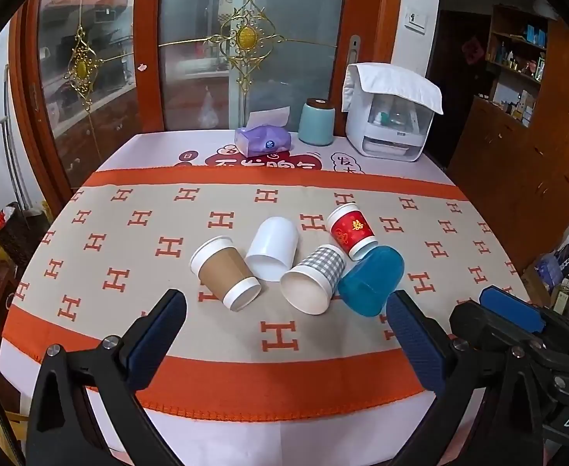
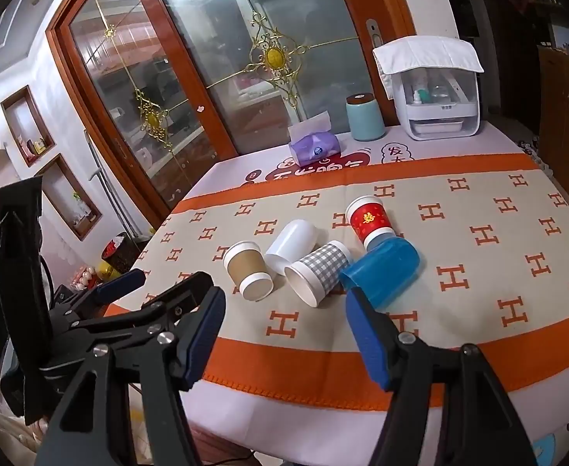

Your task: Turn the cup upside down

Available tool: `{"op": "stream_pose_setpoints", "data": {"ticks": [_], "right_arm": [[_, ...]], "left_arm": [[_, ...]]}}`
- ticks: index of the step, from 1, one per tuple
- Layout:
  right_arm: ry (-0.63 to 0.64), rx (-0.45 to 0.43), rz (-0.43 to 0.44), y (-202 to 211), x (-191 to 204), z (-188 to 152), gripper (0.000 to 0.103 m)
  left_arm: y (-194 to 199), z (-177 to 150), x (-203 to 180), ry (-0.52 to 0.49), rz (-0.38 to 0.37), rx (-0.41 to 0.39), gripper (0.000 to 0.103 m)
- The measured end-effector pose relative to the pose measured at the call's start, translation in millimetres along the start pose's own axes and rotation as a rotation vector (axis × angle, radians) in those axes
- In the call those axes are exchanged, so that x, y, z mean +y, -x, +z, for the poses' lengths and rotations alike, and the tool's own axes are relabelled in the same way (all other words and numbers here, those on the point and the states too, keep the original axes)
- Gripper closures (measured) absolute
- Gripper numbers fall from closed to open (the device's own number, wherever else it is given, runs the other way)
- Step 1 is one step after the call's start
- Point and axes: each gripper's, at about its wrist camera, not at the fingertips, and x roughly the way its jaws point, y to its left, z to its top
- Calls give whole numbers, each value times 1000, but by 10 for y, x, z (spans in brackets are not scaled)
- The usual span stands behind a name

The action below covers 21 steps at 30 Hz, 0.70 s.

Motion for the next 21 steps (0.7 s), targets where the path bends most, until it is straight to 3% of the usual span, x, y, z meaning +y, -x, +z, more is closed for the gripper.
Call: {"op": "stream_pose_setpoints", "data": {"ticks": [21], "right_arm": [[-15, 3, -6, -5, -15, -33, 38]], "left_arm": [[-41, -23, -6, 14, -2, 19, 1]]}}
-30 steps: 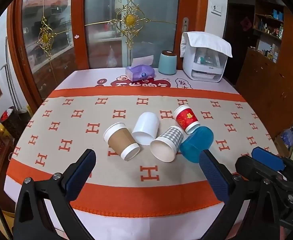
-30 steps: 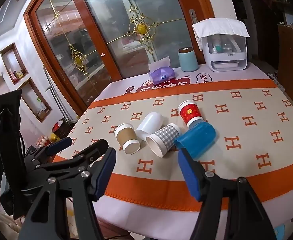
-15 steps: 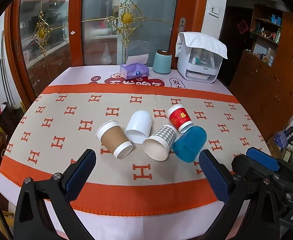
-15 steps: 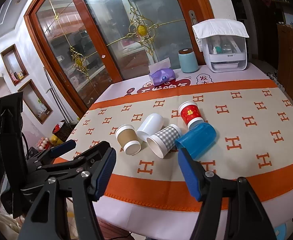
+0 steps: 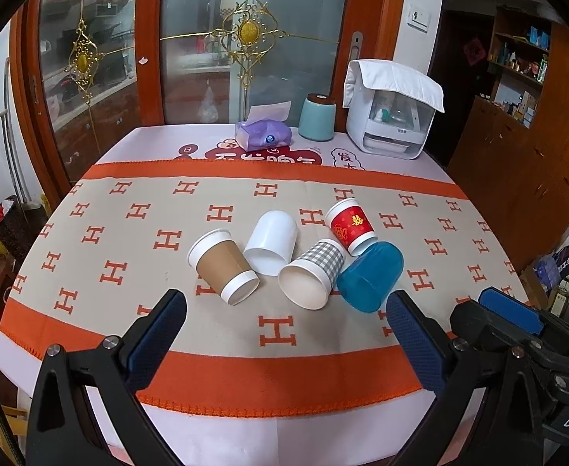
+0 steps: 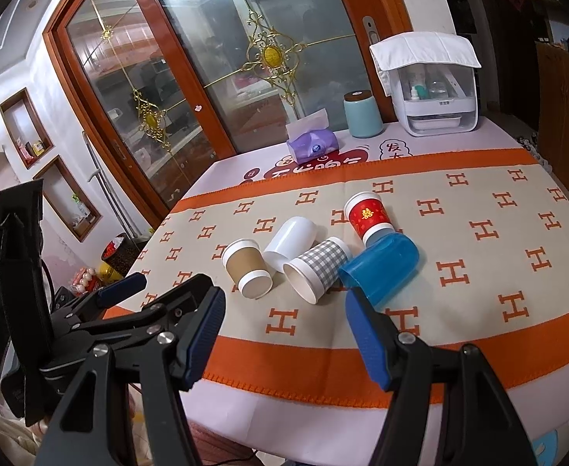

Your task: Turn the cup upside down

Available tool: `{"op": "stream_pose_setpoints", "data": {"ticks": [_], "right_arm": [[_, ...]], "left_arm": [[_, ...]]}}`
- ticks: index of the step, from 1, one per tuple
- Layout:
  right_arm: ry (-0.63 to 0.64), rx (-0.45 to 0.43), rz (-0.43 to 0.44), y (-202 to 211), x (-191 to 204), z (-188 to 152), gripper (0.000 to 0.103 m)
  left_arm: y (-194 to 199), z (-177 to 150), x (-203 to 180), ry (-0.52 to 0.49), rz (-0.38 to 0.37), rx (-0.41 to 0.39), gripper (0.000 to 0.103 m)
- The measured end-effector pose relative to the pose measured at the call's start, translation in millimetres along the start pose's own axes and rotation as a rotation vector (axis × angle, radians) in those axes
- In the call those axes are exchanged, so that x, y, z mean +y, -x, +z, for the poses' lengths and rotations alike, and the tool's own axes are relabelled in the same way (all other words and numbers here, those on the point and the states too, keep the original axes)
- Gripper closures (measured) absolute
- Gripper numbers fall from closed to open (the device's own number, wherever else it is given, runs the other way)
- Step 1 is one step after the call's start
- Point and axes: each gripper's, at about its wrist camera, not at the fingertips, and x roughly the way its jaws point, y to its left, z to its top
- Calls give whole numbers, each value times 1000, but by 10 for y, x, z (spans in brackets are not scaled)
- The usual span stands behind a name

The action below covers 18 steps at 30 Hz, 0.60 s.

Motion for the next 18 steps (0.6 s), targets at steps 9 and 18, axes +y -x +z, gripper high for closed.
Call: {"op": "stream_pose_setpoints", "data": {"ticks": [9, 18], "right_arm": [[-7, 1, -2, -9, -29, -16, 38], [-15, 5, -3, -22, -64, -37, 38]], "left_arm": [[-27, -14, -20, -2, -6, 17, 1], [-61, -31, -20, 0, -2, 37, 1]]}}
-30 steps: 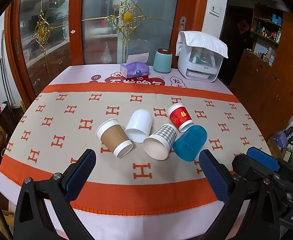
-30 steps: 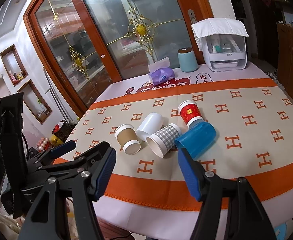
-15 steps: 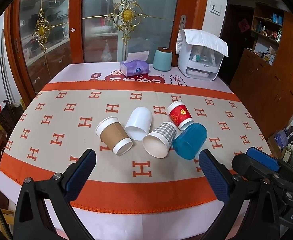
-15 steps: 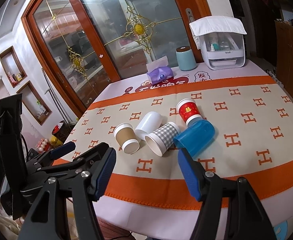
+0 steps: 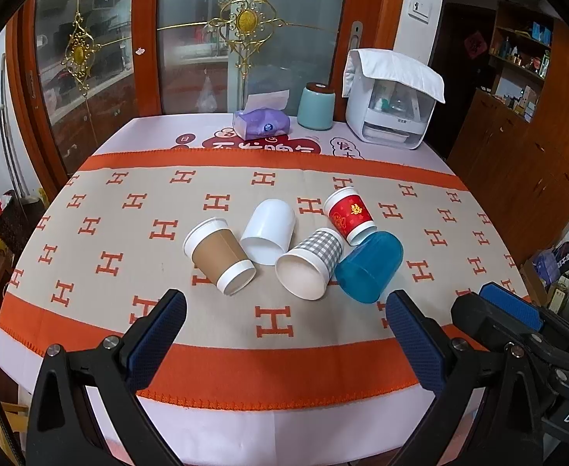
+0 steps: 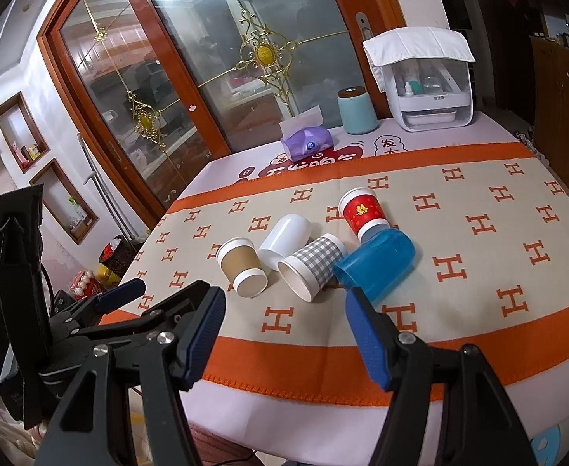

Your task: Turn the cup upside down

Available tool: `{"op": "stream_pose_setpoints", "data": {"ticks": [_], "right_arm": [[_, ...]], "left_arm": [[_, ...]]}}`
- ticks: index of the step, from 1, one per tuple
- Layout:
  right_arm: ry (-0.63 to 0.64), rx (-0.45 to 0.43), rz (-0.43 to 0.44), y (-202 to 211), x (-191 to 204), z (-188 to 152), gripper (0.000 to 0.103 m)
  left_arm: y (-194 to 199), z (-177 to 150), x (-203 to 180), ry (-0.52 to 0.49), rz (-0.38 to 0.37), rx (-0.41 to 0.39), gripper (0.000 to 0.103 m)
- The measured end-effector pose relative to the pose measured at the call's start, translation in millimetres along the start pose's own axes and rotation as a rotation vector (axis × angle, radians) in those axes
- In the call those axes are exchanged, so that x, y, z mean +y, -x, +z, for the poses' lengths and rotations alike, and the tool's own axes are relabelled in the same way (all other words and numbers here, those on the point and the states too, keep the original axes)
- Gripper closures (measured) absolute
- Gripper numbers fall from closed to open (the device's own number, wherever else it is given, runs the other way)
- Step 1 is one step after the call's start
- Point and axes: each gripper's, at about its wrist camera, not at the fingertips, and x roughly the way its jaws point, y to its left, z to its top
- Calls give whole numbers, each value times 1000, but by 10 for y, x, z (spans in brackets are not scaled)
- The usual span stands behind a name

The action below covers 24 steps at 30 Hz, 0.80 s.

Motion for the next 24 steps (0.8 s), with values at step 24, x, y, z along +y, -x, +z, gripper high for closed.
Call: {"op": "stream_pose_setpoints", "data": {"ticks": [24], "right_arm": [[-2, 5, -1, -5, -11, 5, 38]], "left_arm": [[-28, -6, -22, -12, 23, 2, 1]]}}
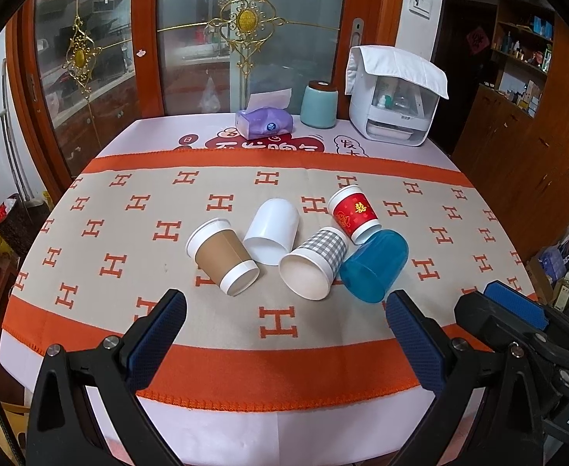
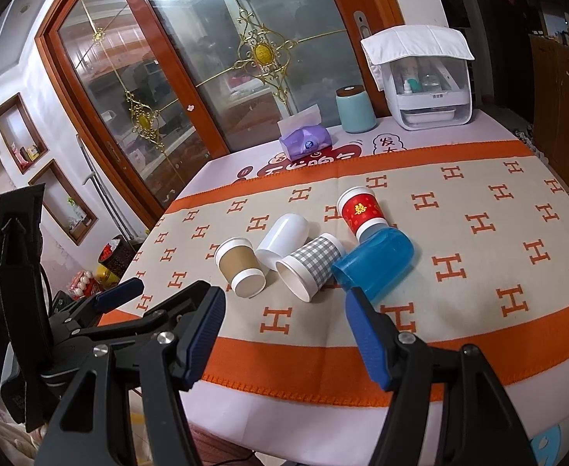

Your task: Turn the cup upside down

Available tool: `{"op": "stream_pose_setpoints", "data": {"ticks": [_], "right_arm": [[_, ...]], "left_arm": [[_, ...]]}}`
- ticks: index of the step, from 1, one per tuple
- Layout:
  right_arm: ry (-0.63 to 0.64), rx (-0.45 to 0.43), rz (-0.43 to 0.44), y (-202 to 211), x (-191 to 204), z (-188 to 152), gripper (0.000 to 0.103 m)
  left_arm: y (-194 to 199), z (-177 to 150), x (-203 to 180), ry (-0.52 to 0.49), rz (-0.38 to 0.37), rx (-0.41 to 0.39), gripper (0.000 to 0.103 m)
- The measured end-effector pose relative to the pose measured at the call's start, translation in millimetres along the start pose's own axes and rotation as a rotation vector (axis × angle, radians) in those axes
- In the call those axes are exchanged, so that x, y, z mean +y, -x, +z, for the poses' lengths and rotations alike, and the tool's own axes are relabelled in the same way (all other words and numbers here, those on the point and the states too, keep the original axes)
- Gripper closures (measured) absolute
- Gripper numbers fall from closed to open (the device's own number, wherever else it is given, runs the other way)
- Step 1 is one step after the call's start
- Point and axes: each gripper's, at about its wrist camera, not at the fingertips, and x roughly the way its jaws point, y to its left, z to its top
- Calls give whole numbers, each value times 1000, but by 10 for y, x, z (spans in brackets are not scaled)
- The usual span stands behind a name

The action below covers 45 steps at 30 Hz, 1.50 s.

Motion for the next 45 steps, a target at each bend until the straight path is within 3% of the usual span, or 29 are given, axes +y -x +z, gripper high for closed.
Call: {"op": "stream_pose_setpoints", "data": {"ticks": [12, 21, 26, 29, 34, 36, 41, 45], "right_arm": [[-61, 7, -44, -118, -227, 28, 39], [-162, -2, -163, -316, -683, 180, 39], [-258, 20, -186, -501, -1011, 250, 42], [-350, 67, -180, -669, -1292, 249, 49], [-493, 151, -151, -917, -1651, 162, 53], [-540, 179, -146, -990, -1764, 100, 53], [-612, 223, -124, -1094, -1964, -46, 53], [-619, 239, -117, -1118, -1997, -101, 53]], "left_arm": [[-121, 111, -116, -55, 12, 0, 1], [-555, 468, -407, -211, -53, 78, 1], [-983, 665, -712, -338, -138, 165, 1], [-1252, 735, -880, -392, -169, 222, 1], [-1718, 775, -1173, -459, -253, 348, 1], [-1864, 744, -1290, -491, -269, 394, 8], [-2162, 646, -1504, -572, -262, 488, 12], [-2384, 562, -1611, -630, -230, 556, 24]]}}
